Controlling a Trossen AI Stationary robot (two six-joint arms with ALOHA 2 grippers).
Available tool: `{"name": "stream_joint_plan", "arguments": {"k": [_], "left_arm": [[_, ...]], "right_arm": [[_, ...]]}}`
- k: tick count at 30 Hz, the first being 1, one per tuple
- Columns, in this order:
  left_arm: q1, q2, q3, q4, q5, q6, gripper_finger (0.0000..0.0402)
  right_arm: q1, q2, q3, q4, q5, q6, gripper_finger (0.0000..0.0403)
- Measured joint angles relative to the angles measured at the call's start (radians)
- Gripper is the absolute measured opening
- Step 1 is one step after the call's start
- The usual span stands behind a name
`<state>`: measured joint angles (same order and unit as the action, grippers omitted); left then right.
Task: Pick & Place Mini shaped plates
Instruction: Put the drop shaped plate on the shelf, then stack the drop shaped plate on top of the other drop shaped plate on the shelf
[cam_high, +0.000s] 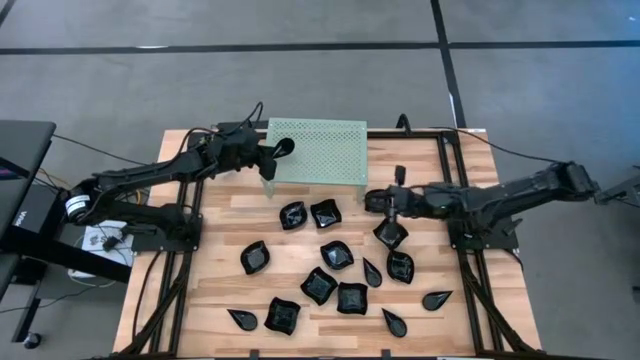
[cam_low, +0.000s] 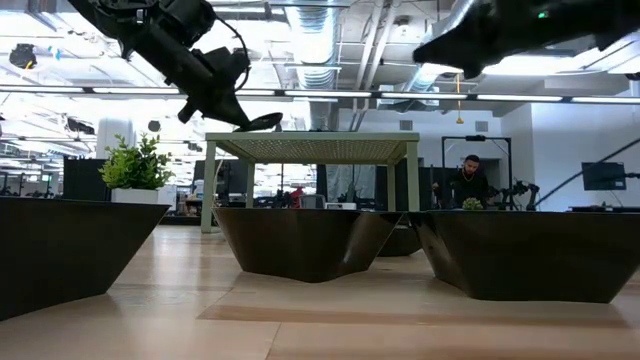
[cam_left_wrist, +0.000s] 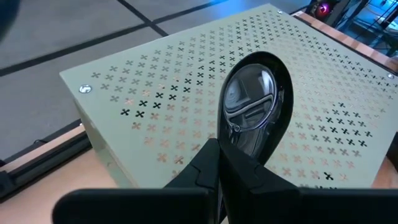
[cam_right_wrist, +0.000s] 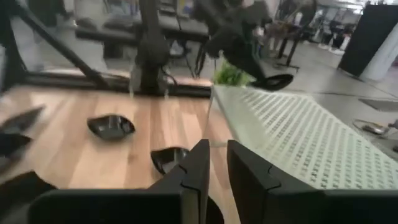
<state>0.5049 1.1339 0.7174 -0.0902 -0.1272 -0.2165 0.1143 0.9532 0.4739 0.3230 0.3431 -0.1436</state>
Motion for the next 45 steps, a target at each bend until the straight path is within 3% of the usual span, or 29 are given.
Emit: {"name": "stream_joint_plan", "arguments": {"k": [8,19,31,39,45], "left_arm": [[0.0,0.0,-0.006,-0.008,-0.002,0.003,0.0007],[0.0,0.0,-0.045,-0.011,-0.043,-0.001,0.0009],[0.0,-0.003,-0.047,-0.003,-0.055,0.004,0.0074],[-0.012,-0.16,-0.047,0.027,-0.054,0.034,0.0092],[-0.179,-0.315,-0.046,0.027,0.171,0.003,0.0092]], "right_arm": [[-0.005,0.128,0.082,-0.001,-0.001,-0.024,0.0051],[-0.006,0.132,0.084,-0.001,-0.001,-0.024,0.0051],[-0.006,0.132,0.084,-0.001,-0.001,-0.024,0.0051],[-0.005,0.132,0.084,-0.001,-0.001,-0.024,0.0051],[-0.008,0.132,0.084,0.007,-0.001,-0.048,0.0051]]}}
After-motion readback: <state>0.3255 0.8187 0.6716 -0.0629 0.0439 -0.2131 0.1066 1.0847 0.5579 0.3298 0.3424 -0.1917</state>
